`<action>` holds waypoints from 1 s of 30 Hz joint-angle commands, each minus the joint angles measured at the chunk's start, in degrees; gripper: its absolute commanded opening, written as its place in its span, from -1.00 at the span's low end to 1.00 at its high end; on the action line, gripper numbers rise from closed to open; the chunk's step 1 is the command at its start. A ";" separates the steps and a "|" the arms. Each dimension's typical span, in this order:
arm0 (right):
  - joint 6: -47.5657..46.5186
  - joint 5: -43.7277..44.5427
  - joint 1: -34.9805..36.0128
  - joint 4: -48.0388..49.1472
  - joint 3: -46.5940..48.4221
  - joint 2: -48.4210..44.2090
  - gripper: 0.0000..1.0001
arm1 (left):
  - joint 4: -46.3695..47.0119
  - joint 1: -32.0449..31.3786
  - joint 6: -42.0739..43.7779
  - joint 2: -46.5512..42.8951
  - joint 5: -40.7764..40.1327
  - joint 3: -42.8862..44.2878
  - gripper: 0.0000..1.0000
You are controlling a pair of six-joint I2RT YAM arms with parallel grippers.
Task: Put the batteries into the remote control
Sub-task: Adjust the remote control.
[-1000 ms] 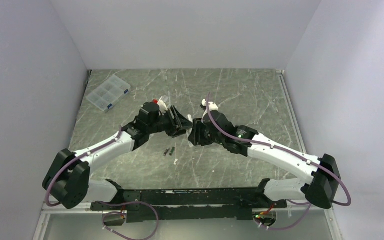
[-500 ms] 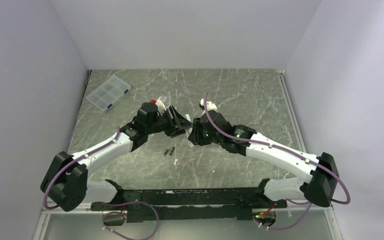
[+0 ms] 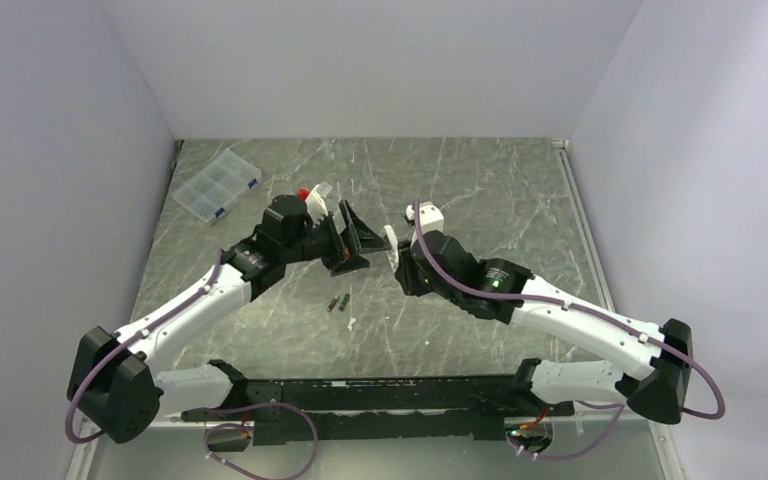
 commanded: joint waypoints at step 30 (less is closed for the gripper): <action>-44.39 29.12 20.87 36.66 -18.69 -11.51 -1.00 | -14.76 7.43 3.99 -2.89 17.87 12.43 0.99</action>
